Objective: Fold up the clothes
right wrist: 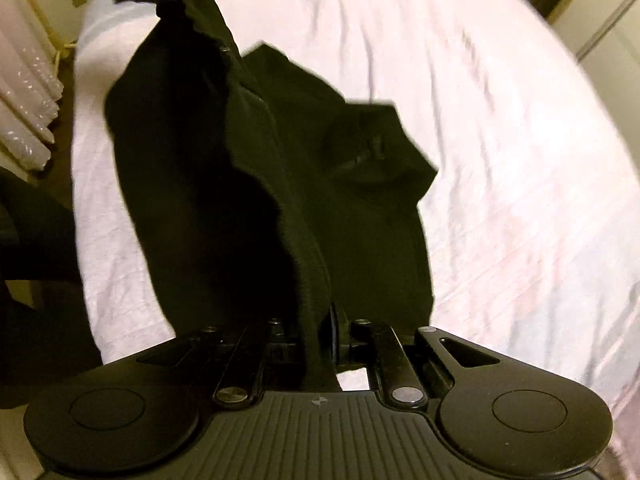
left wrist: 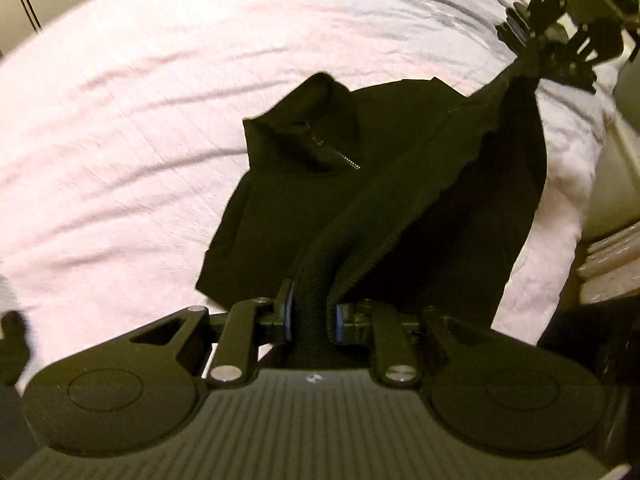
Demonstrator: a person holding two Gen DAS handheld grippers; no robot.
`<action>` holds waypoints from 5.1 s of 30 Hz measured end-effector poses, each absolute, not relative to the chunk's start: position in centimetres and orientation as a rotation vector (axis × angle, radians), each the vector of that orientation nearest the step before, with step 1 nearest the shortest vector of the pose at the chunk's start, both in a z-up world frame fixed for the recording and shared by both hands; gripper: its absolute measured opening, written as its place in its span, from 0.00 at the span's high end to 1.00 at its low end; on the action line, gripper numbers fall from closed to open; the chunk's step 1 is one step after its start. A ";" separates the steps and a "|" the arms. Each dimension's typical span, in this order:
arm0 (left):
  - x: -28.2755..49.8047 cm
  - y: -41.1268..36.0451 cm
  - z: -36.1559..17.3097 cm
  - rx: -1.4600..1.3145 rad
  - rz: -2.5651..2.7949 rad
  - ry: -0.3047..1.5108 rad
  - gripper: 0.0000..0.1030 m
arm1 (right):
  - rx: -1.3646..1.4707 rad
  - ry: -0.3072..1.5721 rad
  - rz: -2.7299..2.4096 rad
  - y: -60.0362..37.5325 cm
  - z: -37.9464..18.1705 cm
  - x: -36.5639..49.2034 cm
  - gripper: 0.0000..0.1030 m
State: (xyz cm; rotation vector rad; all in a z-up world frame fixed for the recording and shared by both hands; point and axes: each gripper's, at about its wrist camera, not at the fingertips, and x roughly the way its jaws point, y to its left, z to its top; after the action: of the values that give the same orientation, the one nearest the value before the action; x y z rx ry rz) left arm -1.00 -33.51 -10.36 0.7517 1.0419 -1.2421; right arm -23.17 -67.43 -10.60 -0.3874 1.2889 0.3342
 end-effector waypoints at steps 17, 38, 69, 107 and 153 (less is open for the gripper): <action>7.9 -38.3 -16.6 0.756 -1.251 1.212 0.84 | -0.222 1.408 0.409 -76.6 -15.2 -11.8 0.92; 16.1 -37.1 -21.5 0.425 -0.729 1.222 0.62 | 0.236 1.060 -0.119 -87.1 -20.0 -12.3 0.48; 9.3 -44.3 -21.2 0.883 -1.201 0.878 1.00 | -0.253 1.145 0.352 -74.5 -19.7 -10.2 0.97; 3.8 -41.4 -26.0 0.894 -1.061 1.010 0.87 | 0.069 1.171 -0.044 -74.8 -23.8 -21.1 0.80; -23.4 -26.7 -26.5 1.544 -0.926 0.479 0.80 | -0.839 1.215 -0.177 -55.8 -30.0 -42.3 0.58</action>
State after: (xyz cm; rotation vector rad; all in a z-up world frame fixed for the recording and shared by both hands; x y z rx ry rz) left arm -23.39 -26.71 -26.51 1.5445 0.4786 -0.9257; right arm -42.25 -55.82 -30.04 -0.8394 1.2151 -0.1768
